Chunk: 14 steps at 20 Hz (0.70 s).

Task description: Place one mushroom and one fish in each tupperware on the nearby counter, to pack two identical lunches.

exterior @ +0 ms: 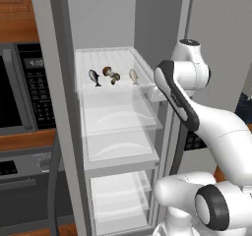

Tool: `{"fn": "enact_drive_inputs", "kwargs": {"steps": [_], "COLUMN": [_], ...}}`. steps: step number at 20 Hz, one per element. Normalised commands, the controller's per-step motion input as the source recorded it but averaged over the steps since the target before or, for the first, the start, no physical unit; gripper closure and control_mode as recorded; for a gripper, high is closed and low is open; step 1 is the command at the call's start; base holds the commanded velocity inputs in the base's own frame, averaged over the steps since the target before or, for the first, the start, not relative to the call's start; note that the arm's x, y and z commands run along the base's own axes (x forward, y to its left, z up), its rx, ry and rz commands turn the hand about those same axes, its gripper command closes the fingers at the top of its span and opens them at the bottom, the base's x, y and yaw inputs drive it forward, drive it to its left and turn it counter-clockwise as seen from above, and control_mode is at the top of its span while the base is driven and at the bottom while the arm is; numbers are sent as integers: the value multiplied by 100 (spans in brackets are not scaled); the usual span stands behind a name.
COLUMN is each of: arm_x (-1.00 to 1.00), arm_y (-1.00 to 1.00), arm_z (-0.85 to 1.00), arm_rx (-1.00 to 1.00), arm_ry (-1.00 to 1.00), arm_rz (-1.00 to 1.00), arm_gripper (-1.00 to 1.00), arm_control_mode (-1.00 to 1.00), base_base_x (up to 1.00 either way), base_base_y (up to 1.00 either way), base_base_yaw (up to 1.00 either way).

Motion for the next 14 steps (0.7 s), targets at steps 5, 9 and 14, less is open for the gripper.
{"fn": "enact_drive_inputs", "kwargs": {"steps": [5,9,14], "arm_x": [-26,-57,-38], "arm_y": [11,23,23], "arm_z": [-2,8,8], "arm_rx": [0,0,0], "arm_ry": [-5,-37,-33], "arm_rz": [1,5,4], "arm_gripper": [-100,-100,-100], "arm_control_mode": [-100,-100,-100], "base_base_x": [0,0,0], "base_base_y": [0,0,0], "base_base_yaw": [0,0,0]}}
